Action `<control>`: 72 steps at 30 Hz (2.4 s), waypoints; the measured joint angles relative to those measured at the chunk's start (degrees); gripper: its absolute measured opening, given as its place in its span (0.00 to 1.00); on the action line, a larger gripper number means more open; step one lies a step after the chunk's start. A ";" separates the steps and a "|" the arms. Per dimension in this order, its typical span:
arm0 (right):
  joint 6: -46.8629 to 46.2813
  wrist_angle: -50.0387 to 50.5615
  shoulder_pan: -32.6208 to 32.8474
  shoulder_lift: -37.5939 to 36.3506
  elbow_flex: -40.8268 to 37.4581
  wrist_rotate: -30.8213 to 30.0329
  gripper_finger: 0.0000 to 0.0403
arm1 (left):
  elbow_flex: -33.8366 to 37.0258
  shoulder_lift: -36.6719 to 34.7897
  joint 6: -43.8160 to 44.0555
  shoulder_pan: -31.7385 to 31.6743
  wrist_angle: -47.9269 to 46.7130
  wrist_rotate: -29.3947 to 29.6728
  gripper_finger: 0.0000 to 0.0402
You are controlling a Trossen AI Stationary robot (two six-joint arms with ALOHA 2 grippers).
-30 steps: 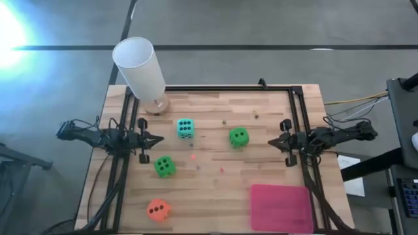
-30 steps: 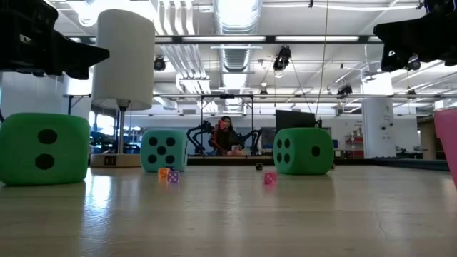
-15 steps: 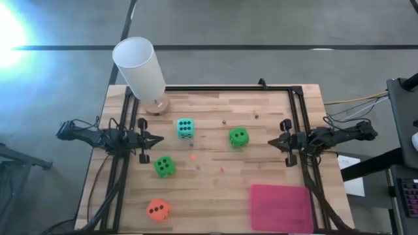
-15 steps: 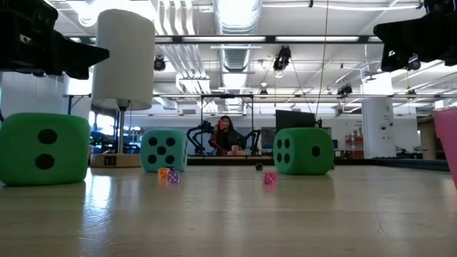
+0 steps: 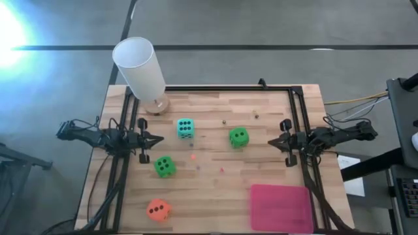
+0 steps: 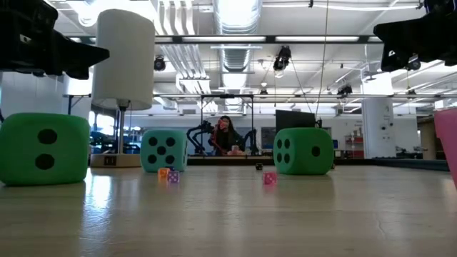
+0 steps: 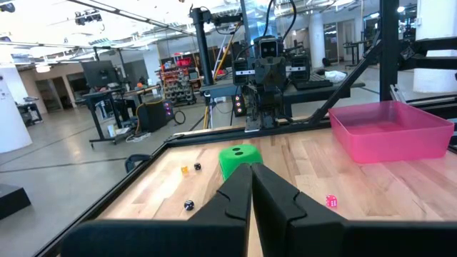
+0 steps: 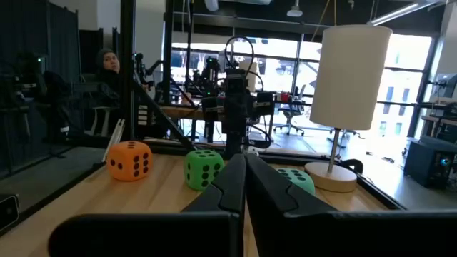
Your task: Pick & Place Dice
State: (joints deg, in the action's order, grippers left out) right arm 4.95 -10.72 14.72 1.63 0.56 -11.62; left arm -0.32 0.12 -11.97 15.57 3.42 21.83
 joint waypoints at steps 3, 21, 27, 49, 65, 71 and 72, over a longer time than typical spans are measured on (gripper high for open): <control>0.00 0.00 0.01 0.02 -0.02 0.00 0.02 | 0.01 0.01 0.00 0.01 -0.01 0.00 0.05; 0.00 -0.03 0.01 0.01 -0.02 0.00 0.02 | 0.00 0.02 0.00 0.02 0.00 0.02 0.05; -1.76 -0.36 0.00 0.00 0.00 0.04 0.02 | 0.01 0.02 0.00 0.01 0.00 0.00 0.05; 0.51 -13.77 0.02 0.37 1.20 0.24 0.02 | 0.00 0.02 0.00 0.02 0.00 0.00 0.05; 1.17 3.35 0.00 17.97 15.62 -0.54 0.02 | 0.01 0.02 0.00 0.00 0.00 0.00 0.05; -0.28 6.02 0.00 27.43 20.50 -0.52 0.02 | 0.00 0.02 0.00 0.00 0.00 0.00 0.05; -0.56 7.43 0.00 28.91 21.64 -0.52 0.02 | 0.01 0.02 -0.02 0.01 0.00 0.01 0.05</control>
State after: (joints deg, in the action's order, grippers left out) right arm 4.39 -3.30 14.72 30.53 22.19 -12.14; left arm -0.31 0.14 -11.98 15.58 3.42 21.83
